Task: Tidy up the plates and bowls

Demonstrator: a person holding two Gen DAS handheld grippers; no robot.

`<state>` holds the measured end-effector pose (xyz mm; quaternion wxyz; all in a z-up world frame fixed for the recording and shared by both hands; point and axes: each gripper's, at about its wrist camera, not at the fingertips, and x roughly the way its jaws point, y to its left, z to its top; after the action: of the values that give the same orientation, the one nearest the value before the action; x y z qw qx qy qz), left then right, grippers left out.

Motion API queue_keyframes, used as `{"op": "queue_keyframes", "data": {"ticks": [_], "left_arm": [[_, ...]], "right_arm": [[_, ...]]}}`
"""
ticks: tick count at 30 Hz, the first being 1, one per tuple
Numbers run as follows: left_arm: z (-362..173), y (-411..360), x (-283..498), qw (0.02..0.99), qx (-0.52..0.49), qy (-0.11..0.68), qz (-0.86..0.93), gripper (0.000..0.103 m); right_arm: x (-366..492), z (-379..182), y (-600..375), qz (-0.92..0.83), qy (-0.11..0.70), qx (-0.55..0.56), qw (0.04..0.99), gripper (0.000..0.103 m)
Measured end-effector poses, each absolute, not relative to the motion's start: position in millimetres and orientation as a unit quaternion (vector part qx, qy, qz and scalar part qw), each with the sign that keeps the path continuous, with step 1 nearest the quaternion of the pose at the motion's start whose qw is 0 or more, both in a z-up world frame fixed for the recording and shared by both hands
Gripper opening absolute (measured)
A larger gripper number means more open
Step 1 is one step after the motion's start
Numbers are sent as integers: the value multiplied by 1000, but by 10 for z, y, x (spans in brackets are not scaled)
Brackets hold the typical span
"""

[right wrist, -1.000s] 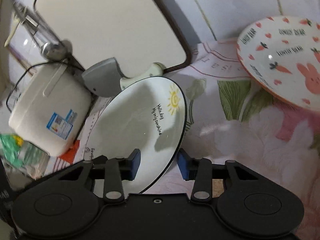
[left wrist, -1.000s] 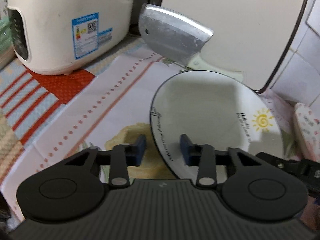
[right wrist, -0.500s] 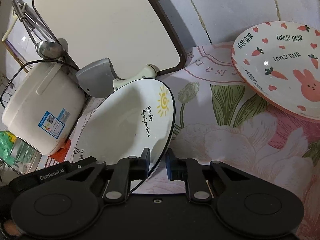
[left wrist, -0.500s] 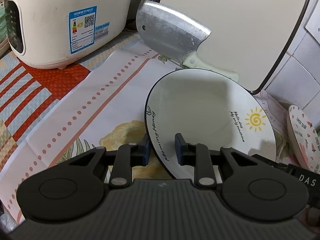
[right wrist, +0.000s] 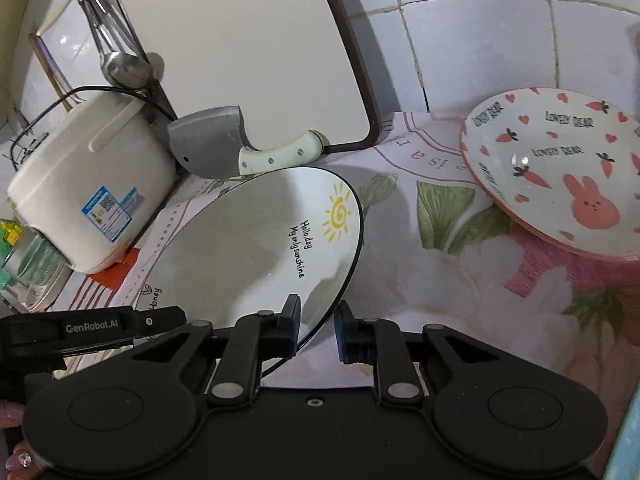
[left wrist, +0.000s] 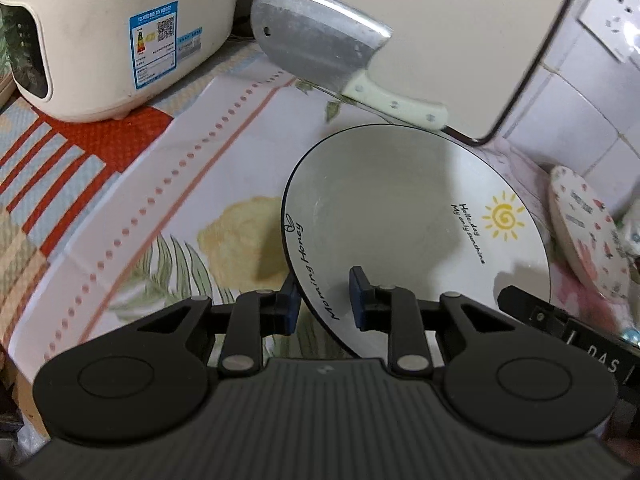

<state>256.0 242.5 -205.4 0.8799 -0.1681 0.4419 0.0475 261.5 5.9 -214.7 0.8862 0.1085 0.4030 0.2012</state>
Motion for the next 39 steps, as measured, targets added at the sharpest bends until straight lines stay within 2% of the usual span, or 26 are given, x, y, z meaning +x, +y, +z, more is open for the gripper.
{"op": "queue_keyframes", "data": {"ticks": [16, 39], "left_arm": [[-1558, 1867, 1904, 886, -156, 437, 6, 23], [-1306, 683, 1383, 885, -113, 448, -63, 23]], "right_arm": [[1916, -1637, -525, 209, 388, 93, 893, 23], [1027, -1479, -1710, 150, 378, 145, 902, 24]]}}
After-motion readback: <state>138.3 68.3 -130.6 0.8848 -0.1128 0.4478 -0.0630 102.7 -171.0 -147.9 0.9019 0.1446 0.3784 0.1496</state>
